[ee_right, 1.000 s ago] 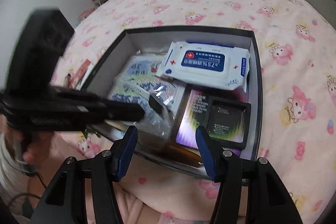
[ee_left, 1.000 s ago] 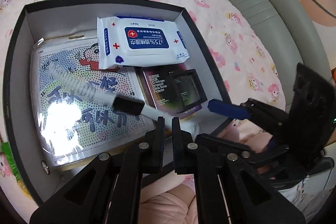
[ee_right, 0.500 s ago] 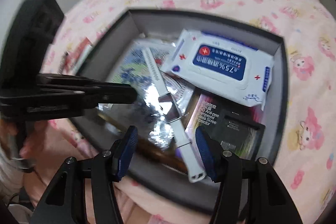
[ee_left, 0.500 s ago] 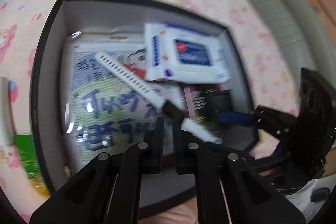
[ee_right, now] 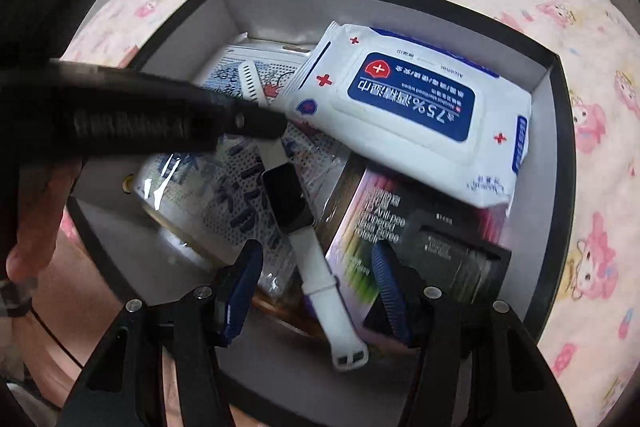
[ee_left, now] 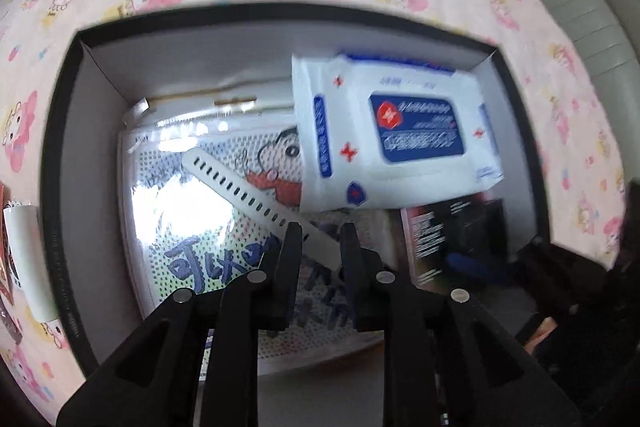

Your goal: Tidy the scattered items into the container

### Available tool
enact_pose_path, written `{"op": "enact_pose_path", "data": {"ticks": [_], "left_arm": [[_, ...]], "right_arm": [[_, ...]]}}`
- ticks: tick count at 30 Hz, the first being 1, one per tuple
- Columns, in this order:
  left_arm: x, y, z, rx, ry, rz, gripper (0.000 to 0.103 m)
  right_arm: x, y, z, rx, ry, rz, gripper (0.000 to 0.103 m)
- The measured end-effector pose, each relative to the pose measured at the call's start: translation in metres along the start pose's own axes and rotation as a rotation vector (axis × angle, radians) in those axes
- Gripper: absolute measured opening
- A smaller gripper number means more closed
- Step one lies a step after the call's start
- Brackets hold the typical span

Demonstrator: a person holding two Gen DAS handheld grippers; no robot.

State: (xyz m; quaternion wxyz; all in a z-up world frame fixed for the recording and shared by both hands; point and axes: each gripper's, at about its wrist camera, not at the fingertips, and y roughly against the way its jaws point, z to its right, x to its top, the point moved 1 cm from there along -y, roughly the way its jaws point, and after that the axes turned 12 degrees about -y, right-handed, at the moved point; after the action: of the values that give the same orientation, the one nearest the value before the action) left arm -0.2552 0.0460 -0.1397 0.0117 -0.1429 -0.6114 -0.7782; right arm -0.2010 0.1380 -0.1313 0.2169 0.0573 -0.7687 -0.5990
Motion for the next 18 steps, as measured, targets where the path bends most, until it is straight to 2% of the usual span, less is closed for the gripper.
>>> {"op": "enact_pose_path", "data": {"ticks": [2,6,10,14,15,18], "left_arm": [[0.003,-0.004,0.000,0.011,-0.007,-0.013,0.021],[0.007,-0.003,0.003,0.005,-0.028,0.017,0.033],[0.006,-0.008,-0.001,-0.001,-0.022,0.010,0.032],[0.001,-0.002,-0.006,0.019,0.017,-0.009,0.031],[-0.001,-0.001,-0.008,0.001,0.028,-0.013,0.031],[-0.009,-0.001,-0.017,-0.117,0.084,-0.022,0.031]], "right_arm": [[0.000,-0.003,0.002,0.012,-0.007,-0.016,0.053],[-0.003,-0.007,-0.001,0.010,0.014,-0.028,0.054],[-0.008,-0.008,-0.005,-0.027,0.031,-0.011,0.054],[-0.010,-0.002,0.000,-0.046,-0.029,0.037,0.053],[-0.011,-0.001,0.001,-0.044,-0.040,0.044,0.053],[-0.015,0.004,0.004,-0.040,-0.070,0.060,0.052]]}}
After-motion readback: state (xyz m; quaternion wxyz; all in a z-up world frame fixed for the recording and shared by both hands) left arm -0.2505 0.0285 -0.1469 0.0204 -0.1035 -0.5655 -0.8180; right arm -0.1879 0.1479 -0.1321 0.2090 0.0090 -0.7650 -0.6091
